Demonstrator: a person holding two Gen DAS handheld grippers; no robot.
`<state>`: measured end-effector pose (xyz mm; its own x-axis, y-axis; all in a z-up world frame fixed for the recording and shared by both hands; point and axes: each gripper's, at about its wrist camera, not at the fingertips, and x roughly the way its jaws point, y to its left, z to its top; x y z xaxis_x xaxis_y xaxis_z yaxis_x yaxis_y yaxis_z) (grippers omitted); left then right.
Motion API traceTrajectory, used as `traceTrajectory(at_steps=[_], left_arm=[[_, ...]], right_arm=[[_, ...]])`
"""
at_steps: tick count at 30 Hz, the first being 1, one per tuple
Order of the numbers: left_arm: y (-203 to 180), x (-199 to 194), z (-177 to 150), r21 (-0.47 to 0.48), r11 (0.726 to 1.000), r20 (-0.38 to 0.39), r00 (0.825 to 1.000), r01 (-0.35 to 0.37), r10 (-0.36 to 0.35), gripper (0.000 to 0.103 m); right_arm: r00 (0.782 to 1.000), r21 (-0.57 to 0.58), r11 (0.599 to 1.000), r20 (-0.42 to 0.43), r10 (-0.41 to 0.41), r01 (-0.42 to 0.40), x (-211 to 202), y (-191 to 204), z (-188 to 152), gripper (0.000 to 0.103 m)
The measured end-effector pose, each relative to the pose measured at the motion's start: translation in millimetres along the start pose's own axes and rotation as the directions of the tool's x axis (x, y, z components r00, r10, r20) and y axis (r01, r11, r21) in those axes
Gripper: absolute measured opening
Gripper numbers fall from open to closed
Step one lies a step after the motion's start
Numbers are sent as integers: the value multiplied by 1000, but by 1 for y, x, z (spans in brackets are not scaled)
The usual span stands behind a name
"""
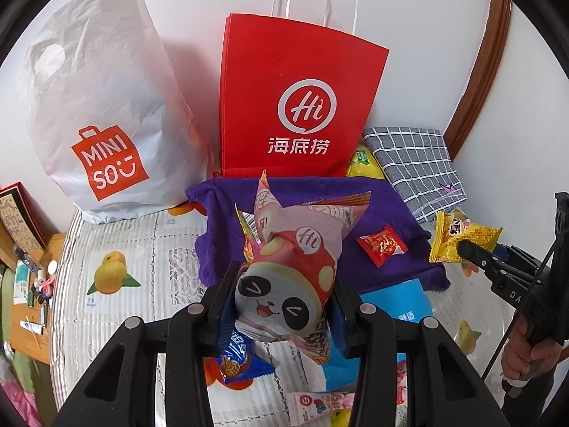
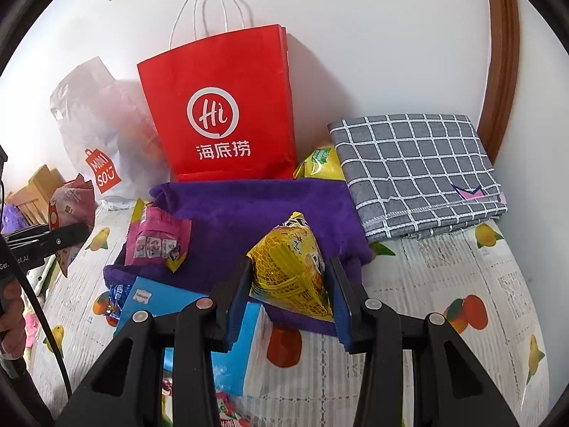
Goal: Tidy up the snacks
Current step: 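Carry the panda packet and yellow packet over the purple towel with both tools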
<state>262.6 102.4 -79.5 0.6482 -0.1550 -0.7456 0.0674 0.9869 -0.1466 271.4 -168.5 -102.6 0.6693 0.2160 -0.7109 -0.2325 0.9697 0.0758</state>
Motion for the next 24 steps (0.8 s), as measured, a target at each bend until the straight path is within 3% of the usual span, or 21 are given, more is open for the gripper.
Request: traceTrajectory(at_steps=[24], left_arm=[[20, 42, 18, -29, 999, -46, 999, -28, 26, 41]], right_arm=[[1000, -12, 1000, -2, 15, -15, 55, 6, 30, 42]])
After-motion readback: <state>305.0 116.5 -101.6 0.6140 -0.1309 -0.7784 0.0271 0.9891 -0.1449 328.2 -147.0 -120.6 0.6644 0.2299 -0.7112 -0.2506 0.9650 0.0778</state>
